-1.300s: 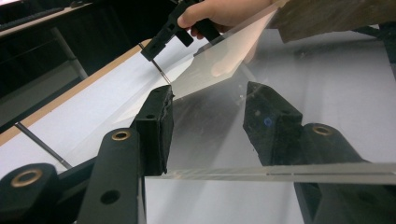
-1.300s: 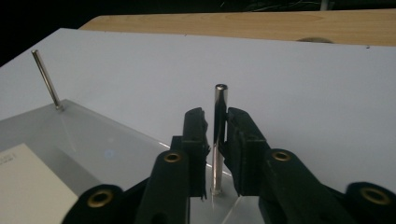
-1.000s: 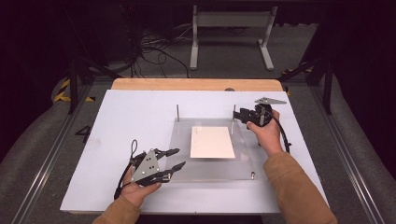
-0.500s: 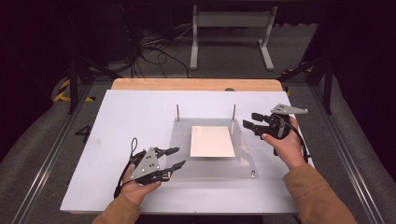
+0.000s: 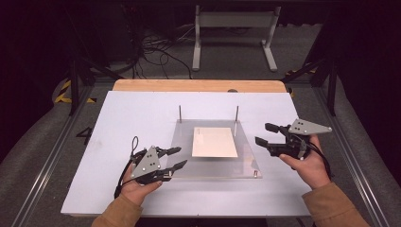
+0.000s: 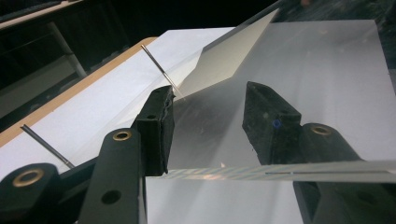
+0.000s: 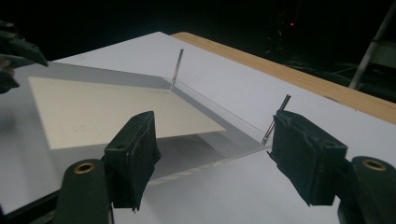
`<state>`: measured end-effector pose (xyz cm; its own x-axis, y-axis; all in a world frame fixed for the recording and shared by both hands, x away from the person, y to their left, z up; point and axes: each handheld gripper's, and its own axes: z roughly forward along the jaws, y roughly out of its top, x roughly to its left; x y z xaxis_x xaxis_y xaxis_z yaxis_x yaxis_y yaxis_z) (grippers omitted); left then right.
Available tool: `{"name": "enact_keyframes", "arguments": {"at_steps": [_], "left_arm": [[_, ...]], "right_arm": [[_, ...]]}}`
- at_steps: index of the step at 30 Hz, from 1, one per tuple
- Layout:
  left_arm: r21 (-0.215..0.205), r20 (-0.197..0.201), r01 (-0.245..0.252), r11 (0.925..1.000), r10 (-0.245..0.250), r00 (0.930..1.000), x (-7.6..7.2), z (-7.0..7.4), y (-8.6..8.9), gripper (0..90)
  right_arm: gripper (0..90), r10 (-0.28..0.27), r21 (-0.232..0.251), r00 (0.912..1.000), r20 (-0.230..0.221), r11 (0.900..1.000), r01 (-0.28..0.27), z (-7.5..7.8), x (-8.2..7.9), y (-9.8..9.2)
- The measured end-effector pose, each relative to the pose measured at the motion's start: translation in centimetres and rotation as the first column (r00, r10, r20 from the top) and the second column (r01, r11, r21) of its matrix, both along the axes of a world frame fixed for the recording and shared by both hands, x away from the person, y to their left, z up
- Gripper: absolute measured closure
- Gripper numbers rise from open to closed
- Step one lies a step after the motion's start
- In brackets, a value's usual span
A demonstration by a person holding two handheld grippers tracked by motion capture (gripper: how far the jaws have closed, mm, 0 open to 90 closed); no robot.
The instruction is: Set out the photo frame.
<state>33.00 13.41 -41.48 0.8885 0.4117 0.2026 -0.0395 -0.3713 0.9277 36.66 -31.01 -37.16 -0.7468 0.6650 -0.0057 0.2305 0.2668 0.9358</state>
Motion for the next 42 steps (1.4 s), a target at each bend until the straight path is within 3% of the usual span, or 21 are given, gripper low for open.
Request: {"name": "enact_keyframes", "arguments": {"at_steps": [5,9,14,17,25,38,42], "left_arm": [[-0.002,-0.005,0.001,1.0000,-0.001,1.0000,0.1,0.1,0.0,52.3],[0.000,-0.008,0.001,1.0000,-0.001,1.0000,0.1,0.2,0.1,52.3],[-0.002,-0.007,0.001,1.0000,-0.001,1.0000,0.2,0.3,0.1,52.2],[0.004,-0.007,0.001,1.0000,-0.001,1.0000,0.2,0.3,0.1,52.2],[0.008,-0.010,-0.001,1.0000,0.001,0.9999,0.2,0.4,0.0,52.2],[0.006,-0.015,-0.003,1.0000,0.003,0.9999,0.2,0.4,0.0,52.1],[0.006,-0.016,-0.003,1.0000,0.003,0.9999,0.2,0.4,0.0,52.1]], "right_arm": [[33.4,0.040,-0.027,0.9986,0.034,0.999,-0.039,-0.4,-1.5,-0.5],[32.3,0.036,-0.063,0.9981,0.050,0.997,-0.033,-0.8,-2.5,-0.9],[26.7,0.062,-0.097,0.9966,0.054,0.994,-0.057,-1.2,-3.7,-0.4],[26.4,0.073,-0.142,0.9963,0.046,0.988,-0.066,-1.4,-4.2,-0.2],[21.0,0.129,-0.124,0.9892,0.069,0.985,-0.120,-1.6,-5.0,0.5],[20.7,0.226,-0.097,0.9640,0.140,0.972,-0.214,-2.0,-5.2,3.5],[34.3,0.269,-0.104,0.9474,0.174,0.962,-0.254,-2.3,-5.1,4.1]]}}
